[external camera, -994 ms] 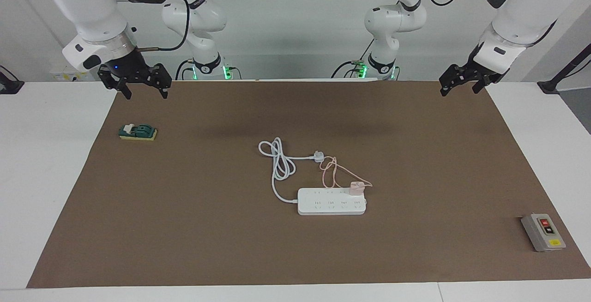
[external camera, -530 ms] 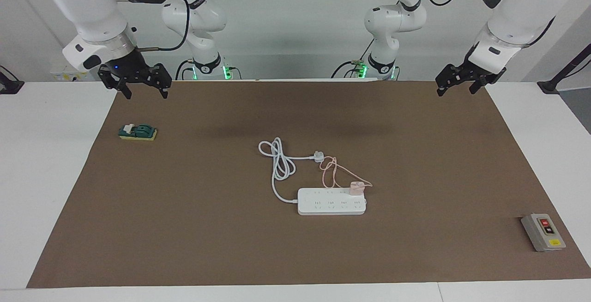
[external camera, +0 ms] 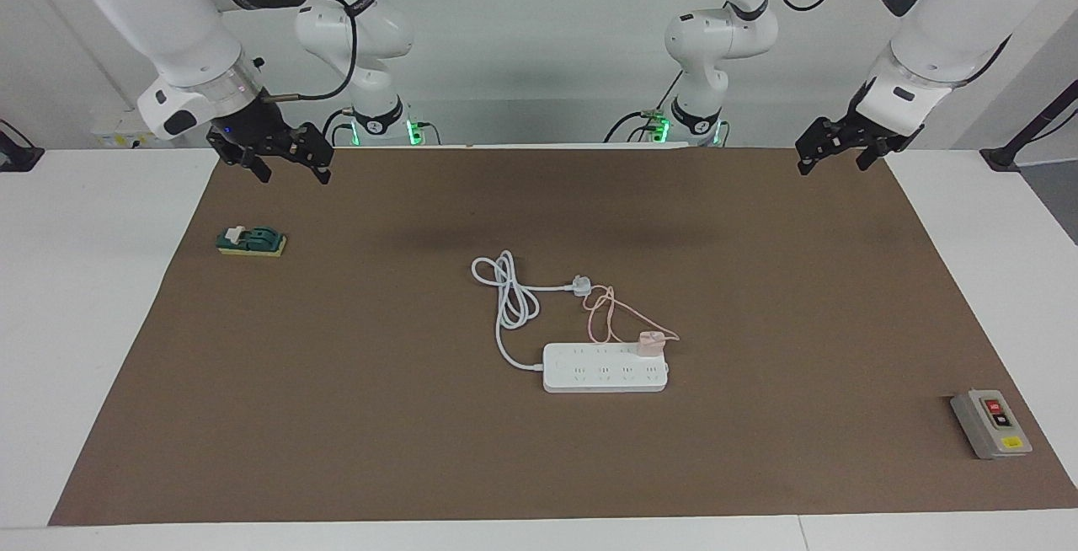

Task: Unplug charger and place it aside
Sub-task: 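Reach the right gripper to the strip end while the left gripper approaches the charger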

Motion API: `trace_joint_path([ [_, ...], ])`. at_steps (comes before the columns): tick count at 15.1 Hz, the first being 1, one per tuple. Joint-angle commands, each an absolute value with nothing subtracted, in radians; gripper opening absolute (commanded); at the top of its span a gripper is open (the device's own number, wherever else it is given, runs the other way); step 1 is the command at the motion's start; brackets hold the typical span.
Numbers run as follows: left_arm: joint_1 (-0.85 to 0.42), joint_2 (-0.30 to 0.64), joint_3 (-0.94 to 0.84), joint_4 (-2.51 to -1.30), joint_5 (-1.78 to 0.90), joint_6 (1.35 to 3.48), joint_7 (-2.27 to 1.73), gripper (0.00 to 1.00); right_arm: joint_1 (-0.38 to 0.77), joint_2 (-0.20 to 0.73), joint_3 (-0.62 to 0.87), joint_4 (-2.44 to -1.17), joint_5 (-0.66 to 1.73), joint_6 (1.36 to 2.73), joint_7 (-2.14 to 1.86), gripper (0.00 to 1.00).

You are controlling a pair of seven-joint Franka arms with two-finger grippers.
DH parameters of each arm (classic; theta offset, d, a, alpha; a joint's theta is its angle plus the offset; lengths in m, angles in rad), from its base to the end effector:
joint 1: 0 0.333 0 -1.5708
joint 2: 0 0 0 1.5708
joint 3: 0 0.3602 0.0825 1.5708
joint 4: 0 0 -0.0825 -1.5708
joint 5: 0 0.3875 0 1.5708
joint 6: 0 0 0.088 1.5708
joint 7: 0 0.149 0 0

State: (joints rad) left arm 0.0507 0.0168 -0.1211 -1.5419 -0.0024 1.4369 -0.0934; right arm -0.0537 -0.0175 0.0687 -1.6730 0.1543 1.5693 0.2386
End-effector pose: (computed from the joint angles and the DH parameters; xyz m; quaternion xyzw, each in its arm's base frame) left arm 0.5429 -0.0381 0.6204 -0.9981 -0.0113 0.0608 0.0028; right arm 0.5439 0.0314 0.5897 -0.9896 0.1144 0.0523 0.0704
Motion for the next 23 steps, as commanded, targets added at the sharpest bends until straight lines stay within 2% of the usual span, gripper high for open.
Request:
trace_joint_path([
  [1, 0.061, -0.005, -0.124, -1.578, 0.005, 1.439, -0.188, 1.00, 0.004, 0.009, 0.071, -1.733, 0.259, 1.659, 0.491, 1.00],
  [8, 0.043, 0.018, -0.129, -1.586, -0.031, 1.502, -0.533, 1.00, 0.162, 0.175, 0.071, -1.726, 0.501, 1.897, 0.963, 1.00],
  [11, -0.014, 0.093, -0.129, -1.572, -0.078, 1.572, -0.872, 1.00, 0.218, 0.241, 0.071, -1.724, 0.603, 2.002, 1.092, 1.00],
  [18, -0.077, 0.221, -0.130, -1.560, -0.106, 1.771, -1.440, 1.00, 0.273, 0.520, 0.071, -1.549, 0.828, 2.080, 1.209, 1.00],
  [23, -0.104, 0.291, -0.129, -1.554, -0.144, 1.874, -1.603, 1.00, 0.288, 0.671, 0.071, -1.461, 0.991, 2.077, 1.216, 1.00],
])
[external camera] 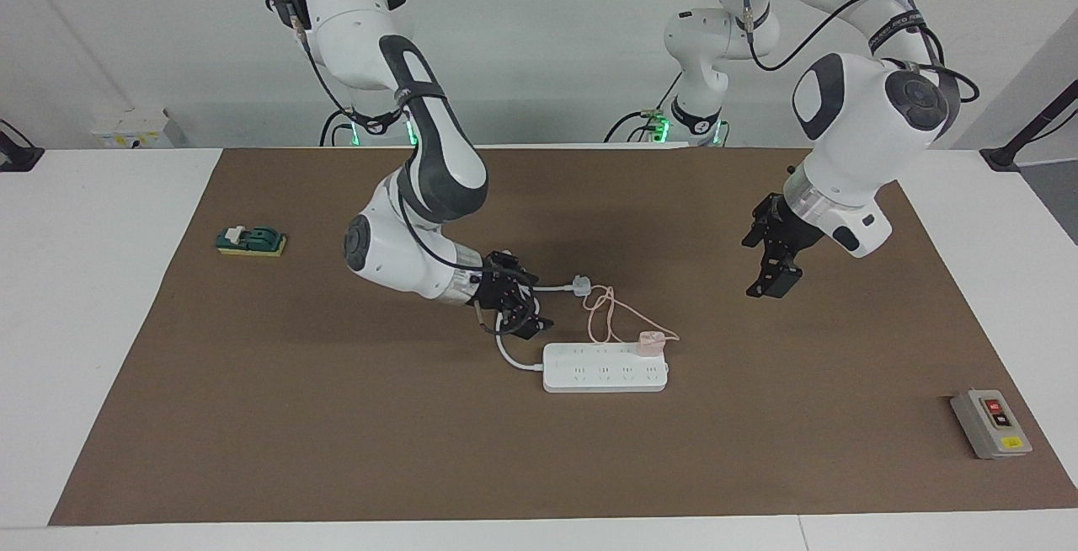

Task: Unplug charger and place it aside
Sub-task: 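Reach the right gripper to the strip end while the left gripper approaches the charger, then grasp the rose-gold charger with the left gripper while the right gripper holds the strip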

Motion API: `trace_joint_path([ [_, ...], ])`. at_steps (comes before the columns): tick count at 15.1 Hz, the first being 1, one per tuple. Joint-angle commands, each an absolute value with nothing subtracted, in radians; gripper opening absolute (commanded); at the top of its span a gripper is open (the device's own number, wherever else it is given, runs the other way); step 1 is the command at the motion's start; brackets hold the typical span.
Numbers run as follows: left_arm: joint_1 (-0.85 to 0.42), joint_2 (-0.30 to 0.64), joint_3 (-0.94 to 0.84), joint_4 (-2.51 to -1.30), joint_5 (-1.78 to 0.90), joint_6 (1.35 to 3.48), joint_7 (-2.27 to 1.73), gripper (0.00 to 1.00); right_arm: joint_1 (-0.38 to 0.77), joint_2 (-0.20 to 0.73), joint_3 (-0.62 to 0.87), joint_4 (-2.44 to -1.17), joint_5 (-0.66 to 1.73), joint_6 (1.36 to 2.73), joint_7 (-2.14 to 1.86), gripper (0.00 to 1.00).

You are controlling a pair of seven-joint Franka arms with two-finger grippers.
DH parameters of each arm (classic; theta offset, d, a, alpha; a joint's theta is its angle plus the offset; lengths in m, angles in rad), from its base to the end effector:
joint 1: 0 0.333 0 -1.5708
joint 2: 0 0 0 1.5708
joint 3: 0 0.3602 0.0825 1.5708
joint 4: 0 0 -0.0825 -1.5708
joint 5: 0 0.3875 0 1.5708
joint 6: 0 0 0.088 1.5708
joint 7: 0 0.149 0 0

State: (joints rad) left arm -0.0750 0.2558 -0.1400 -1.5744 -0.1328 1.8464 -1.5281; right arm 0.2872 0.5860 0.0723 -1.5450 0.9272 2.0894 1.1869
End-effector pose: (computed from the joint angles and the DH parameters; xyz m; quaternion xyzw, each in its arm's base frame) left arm 0.6403 -0.1471 0.4964 0.7771 0.6239 -0.0566 0.0595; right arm 0.6724 0.3166 0.3316 -0.7161 0.5704 0.2951 0.2734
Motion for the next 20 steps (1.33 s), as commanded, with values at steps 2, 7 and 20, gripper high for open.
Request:
trace_joint_path([
  [2, -0.126, 0.339, -0.127, -1.523, -0.147, 1.920, -1.698, 1.00, 0.293, 0.747, 0.071, -1.389, 1.006, 2.077, 1.233, 1.00],
  [7, -0.163, 0.445, -0.124, -1.442, -0.132, 1.939, -1.845, 1.00, 0.304, 0.850, 0.071, -1.261, 1.008, 2.089, 1.308, 1.00],
  [20, -0.291, 0.568, -0.110, -1.428, 0.017, 2.040, -2.048, 1.00, 0.325, 0.948, 0.060, -1.140, 0.956, 2.123, 1.298, 1.00],
])
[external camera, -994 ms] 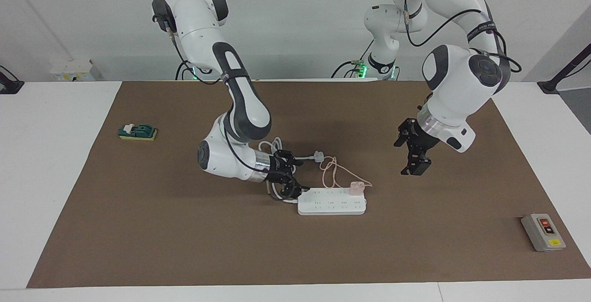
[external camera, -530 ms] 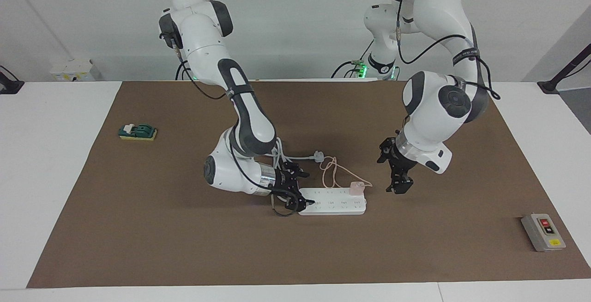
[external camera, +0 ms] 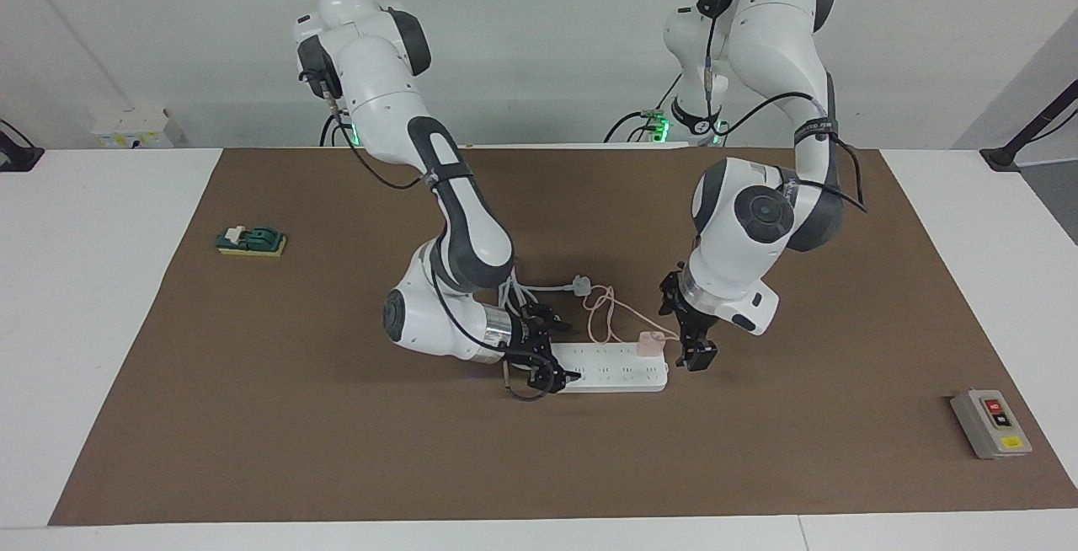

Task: Unplug charger and place it aside
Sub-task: 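Grasp the rose-gold charger with the left gripper while the right gripper holds the strip, then pull the charger out of the strip with the left gripper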

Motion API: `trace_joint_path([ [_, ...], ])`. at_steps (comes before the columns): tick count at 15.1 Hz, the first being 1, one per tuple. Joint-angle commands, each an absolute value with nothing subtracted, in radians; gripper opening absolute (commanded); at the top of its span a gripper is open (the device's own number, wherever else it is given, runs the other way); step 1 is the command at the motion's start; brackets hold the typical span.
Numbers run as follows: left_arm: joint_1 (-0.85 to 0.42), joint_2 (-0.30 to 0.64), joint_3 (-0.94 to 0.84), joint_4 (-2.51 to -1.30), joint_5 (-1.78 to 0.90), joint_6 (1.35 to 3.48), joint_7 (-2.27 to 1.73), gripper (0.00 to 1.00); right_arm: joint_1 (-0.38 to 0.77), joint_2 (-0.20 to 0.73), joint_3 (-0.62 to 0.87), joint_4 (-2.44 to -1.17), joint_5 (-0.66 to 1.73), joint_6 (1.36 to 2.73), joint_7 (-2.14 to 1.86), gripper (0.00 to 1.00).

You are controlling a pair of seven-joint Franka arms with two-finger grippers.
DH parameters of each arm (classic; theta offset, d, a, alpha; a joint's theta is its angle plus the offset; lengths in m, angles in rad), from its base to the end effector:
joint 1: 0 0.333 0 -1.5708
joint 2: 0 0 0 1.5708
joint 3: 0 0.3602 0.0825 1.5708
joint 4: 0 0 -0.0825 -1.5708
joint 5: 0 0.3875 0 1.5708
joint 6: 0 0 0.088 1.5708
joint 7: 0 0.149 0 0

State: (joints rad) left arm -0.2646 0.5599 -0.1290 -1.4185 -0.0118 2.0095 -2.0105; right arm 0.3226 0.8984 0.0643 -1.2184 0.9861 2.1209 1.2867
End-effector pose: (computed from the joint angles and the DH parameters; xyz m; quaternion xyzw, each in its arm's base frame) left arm 0.6914 -0.2697 0.3731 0.6807 0.7313 -0.0303 0.0307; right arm 0.7362 0.3563 0.2488 -0.6694 0.6086 0.3156 0.2864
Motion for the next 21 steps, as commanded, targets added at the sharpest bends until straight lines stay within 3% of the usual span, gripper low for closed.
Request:
trace_joint_path([
  [1, -0.296, 0.565, -0.110, -1.442, 0.021, 2.055, -2.063, 1.00, 0.325, 0.951, 0.058, -1.134, 0.950, 2.123, 1.298, 1.00],
  [9, -0.328, 0.520, -0.110, -1.600, 0.035, 2.170, -2.071, 1.00, 0.339, 0.965, 0.060, -1.140, 0.914, 2.178, 1.296, 1.00],
  [10, -0.330, 0.519, -0.110, -1.606, 0.035, 2.175, -2.071, 1.00, 0.341, 0.965, 0.060, -1.141, 0.916, 2.183, 1.296, 0.96],
  [12, -0.330, 0.518, -0.110, -1.605, 0.034, 2.175, -2.071, 1.00, 0.341, 0.963, 0.060, -1.143, 0.914, 2.189, 1.295, 0.48],
  [13, -0.328, 0.518, -0.110, -1.605, 0.034, 2.177, -2.071, 1.00, 0.341, 0.963, 0.060, -1.143, 0.914, 2.189, 1.295, 0.40],
  [17, -0.321, 0.518, -0.110, -1.598, 0.034, 2.175, -2.069, 1.00, 0.351, 0.963, 0.060, -1.146, 0.914, 2.206, 1.295, 0.40],
  [18, -0.321, 0.518, -0.110, -1.600, 0.035, 2.175, -2.069, 0.94, 0.350, 0.963, 0.060, -1.146, 0.914, 2.209, 1.295, 0.40],
  [21, -0.324, 0.518, -0.110, -1.601, 0.035, 2.178, -2.069, 0.37, 0.350, 0.963, 0.060, -1.146, 0.914, 2.209, 1.295, 0.40],
])
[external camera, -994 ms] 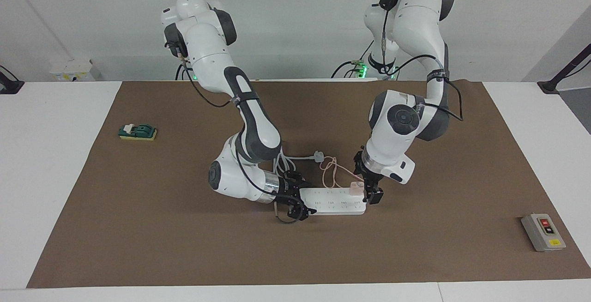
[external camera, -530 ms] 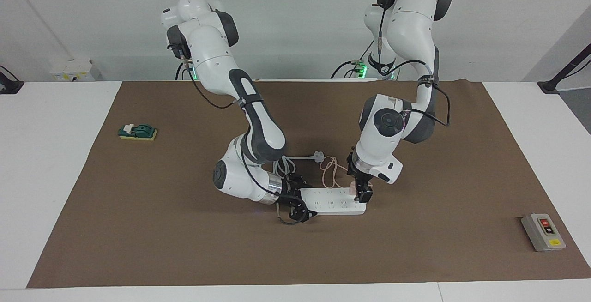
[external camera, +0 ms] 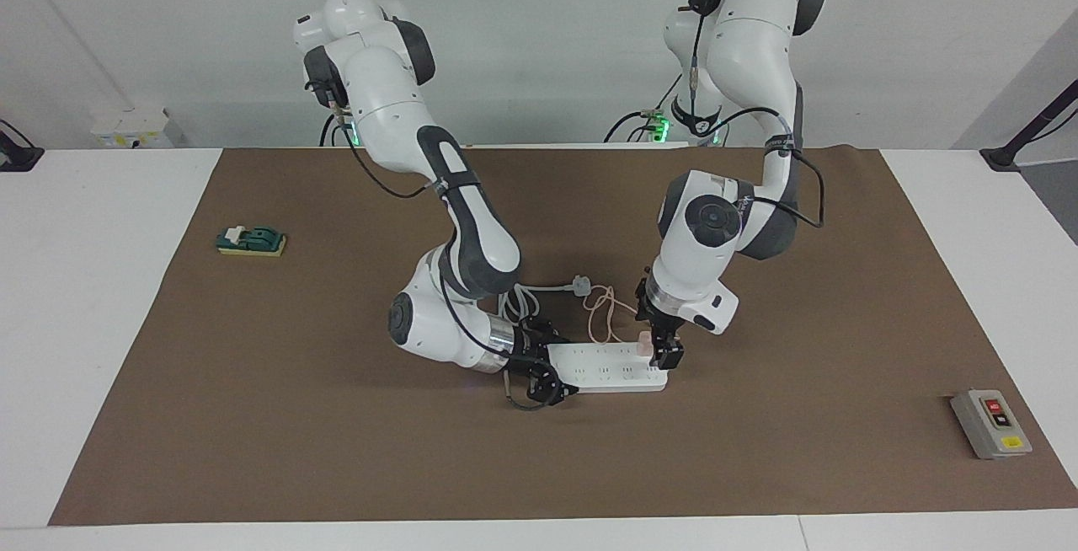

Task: Unplug charger and place it aside
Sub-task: 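Pull the charger out of the strip with the left gripper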

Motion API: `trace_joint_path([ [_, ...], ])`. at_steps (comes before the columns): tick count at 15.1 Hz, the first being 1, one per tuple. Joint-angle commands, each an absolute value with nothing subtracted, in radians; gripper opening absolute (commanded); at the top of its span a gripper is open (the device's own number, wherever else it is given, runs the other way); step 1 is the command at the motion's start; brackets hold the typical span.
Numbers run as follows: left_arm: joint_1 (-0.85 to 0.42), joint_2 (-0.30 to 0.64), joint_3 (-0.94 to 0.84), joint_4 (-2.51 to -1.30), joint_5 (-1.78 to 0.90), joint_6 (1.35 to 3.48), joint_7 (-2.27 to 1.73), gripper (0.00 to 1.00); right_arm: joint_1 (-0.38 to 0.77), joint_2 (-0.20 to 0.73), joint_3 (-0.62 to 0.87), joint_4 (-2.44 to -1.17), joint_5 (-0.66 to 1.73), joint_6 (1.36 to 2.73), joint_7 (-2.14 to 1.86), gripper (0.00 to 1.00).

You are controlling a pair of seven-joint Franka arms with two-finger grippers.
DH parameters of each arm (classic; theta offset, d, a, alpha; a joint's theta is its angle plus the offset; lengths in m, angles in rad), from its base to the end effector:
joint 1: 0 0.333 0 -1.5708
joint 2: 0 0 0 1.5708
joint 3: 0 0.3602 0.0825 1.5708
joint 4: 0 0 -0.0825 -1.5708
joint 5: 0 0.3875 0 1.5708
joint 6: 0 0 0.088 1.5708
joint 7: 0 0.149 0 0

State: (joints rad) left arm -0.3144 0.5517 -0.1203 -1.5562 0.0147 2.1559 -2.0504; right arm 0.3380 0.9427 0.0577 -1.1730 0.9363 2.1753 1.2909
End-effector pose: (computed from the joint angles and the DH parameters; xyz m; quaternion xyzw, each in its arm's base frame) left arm 0.6671 -0.2947 0.3268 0.6864 0.7263 -0.0153 0.0326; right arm 0.7467 0.3591 0.2329 -0.6824 0.6118 0.2809 0.2849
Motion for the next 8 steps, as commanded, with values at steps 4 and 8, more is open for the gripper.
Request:
trace_joint_path([
  [4, -0.318, 0.518, -0.110, -1.595, 0.038, 2.180, -2.068, 0.00, 0.351, 0.963, 0.060, -1.146, 0.914, 2.207, 1.295, 0.40],
  [8, -0.314, 0.518, -0.110, -1.588, 0.040, 2.166, -2.066, 0.00, 0.350, 0.963, 0.060, -1.146, 0.914, 2.203, 1.296, 0.40],
])
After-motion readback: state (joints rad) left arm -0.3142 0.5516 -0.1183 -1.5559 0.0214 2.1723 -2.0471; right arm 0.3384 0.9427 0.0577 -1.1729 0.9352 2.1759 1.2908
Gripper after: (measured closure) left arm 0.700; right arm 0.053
